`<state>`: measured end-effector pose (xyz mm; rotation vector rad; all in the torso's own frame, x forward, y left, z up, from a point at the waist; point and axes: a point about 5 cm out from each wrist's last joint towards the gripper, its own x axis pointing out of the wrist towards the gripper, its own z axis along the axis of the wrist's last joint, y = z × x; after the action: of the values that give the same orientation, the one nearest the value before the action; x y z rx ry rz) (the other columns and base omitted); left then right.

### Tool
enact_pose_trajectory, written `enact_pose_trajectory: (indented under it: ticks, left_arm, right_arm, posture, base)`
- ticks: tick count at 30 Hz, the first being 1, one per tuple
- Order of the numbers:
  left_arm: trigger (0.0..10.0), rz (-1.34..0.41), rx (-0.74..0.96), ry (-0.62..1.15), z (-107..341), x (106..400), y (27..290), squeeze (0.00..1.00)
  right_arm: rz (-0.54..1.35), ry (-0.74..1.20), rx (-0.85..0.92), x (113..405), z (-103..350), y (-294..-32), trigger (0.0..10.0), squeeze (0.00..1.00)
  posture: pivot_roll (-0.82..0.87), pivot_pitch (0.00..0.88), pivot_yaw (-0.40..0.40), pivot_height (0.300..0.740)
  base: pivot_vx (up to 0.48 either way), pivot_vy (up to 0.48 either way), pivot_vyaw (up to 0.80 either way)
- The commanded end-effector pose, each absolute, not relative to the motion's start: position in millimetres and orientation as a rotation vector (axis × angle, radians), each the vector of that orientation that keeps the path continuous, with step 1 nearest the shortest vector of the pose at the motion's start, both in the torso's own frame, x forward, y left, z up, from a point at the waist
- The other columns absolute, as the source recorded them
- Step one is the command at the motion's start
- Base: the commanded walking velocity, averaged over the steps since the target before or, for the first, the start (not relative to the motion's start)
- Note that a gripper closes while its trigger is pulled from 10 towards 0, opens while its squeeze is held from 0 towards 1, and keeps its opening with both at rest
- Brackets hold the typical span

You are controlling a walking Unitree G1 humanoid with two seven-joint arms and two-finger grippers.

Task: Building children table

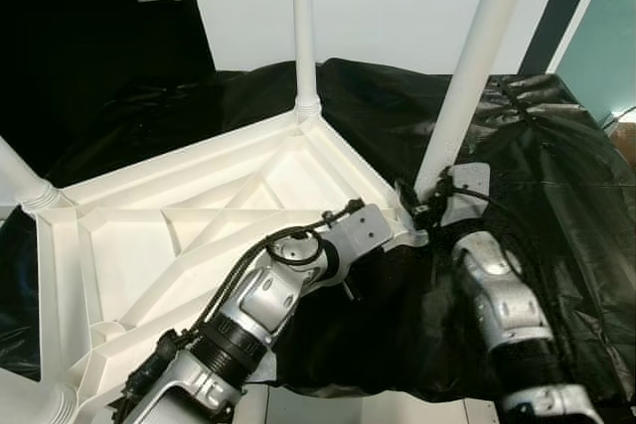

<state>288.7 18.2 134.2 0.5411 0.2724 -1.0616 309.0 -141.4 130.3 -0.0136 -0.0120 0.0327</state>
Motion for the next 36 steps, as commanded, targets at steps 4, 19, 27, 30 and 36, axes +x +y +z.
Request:
enact_pose_trajectory:
  ticks: [4,19,27,30,36]
  left_arm:
    - [10.0,-1.038,0.552,0.25,138,288,20,0.0]
    - [10.0,-1.069,0.557,0.248,136,284,14,0.0]
    - [10.0,-1.073,0.557,0.246,135,283,12,0.0]
    - [10.0,-1.068,0.56,0.245,135,285,14,0.0]
    - [10.0,-1.066,0.562,0.243,135,286,14,0.0]
  right_arm:
    - [-0.121,0.159,0.029,294,94,-139,10.0,0.0]
    - [-0.179,0.056,0.006,288,114,-146,10.0,1.0]
    - [-0.068,-0.041,0.045,279,125,-156,10.0,1.0]
    - [0.011,-0.067,0.038,275,128,-170,10.0,1.0]
    - [0.165,-0.054,0.044,277,125,-182,10.0,0.0]
  posture:
    - [-0.06,0.0,0.01,0.74]
    - [-0.08,0.0,0.017,0.74]
    - [-0.08,0.0,0.013,0.74]
    - [-0.08,0.0,0.012,0.74]
    - [-0.09,0.0,0.011,0.74]
  base:
    - [0.0,0.0,0.0]
    - [0.0,0.0,0.0]
    - [0.0,0.0,0.0]
    - [0.0,0.0,0.0]
    - [0.0,0.0,0.0]
